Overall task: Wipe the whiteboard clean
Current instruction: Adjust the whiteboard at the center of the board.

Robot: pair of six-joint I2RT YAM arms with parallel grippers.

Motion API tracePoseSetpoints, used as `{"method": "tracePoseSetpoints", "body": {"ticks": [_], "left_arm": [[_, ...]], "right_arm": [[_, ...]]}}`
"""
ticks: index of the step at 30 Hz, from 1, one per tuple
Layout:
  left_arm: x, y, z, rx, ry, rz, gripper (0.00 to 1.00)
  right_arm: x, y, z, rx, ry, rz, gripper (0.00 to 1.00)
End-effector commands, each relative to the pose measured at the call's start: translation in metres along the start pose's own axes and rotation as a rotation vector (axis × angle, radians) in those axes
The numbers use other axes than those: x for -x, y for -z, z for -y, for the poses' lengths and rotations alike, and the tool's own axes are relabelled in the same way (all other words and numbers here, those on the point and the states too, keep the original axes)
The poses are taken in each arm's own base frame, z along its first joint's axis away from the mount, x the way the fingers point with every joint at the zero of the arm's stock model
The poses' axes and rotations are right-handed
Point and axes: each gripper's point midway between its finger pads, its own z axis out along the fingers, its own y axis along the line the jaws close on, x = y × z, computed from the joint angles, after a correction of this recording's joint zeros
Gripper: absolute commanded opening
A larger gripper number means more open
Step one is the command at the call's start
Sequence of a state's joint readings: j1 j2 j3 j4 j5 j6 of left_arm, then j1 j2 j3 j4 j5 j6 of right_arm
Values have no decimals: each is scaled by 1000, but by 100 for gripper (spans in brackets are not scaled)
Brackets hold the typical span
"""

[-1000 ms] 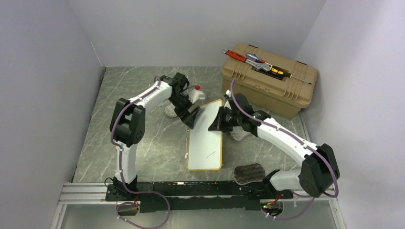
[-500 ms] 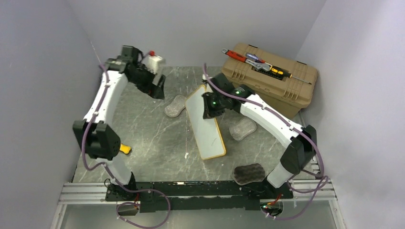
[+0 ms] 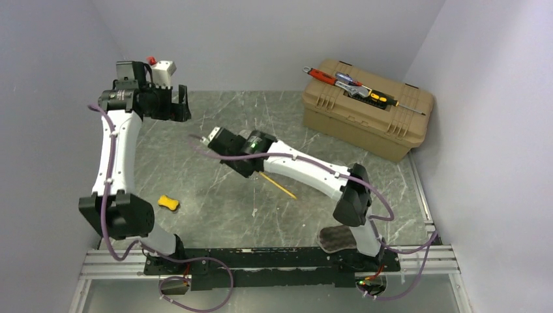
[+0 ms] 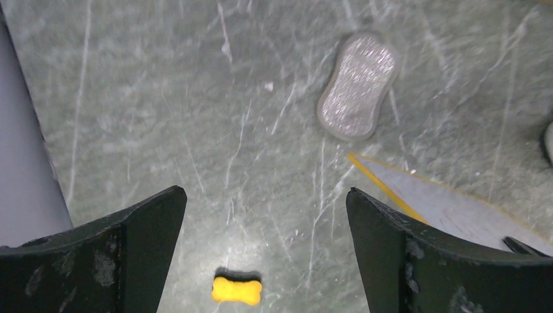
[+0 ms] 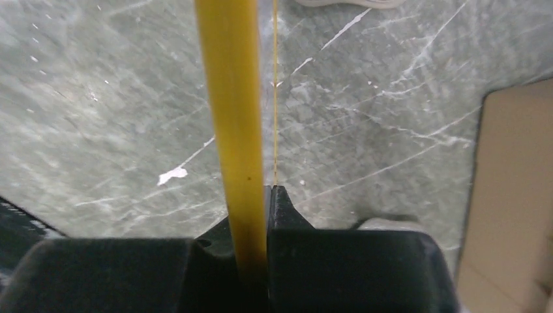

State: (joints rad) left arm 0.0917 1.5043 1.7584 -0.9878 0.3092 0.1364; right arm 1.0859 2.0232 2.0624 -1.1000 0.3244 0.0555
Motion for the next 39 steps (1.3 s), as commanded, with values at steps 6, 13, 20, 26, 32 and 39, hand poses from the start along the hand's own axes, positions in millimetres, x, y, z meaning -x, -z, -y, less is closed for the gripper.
{"method": "tracePoseSetpoints", "body": {"ticks": [6,13,20,26,32,39], "left_arm": [[-53,-32,-25,90,89,-180,100],[-58,-32,-26,106,106,-186,99],[-63,-32,-24,94,111,-192,98],[-68,-34,-20,78,119,-194,98],[-80,-41,-11,24,139,-221,100],[-89,-42,-6,-17,112,-267,99]], "right_arm": [[-14,-18,-38,-196,343,42,0],[-43,-52,-82,-281,580,81,0],[-44,-70,-108,-339,694,216,0],[-60,-93,-108,-418,734,280,5],[-61,-88,-123,-328,631,298,47],[-75,-89,-129,-273,520,270,81]]}}
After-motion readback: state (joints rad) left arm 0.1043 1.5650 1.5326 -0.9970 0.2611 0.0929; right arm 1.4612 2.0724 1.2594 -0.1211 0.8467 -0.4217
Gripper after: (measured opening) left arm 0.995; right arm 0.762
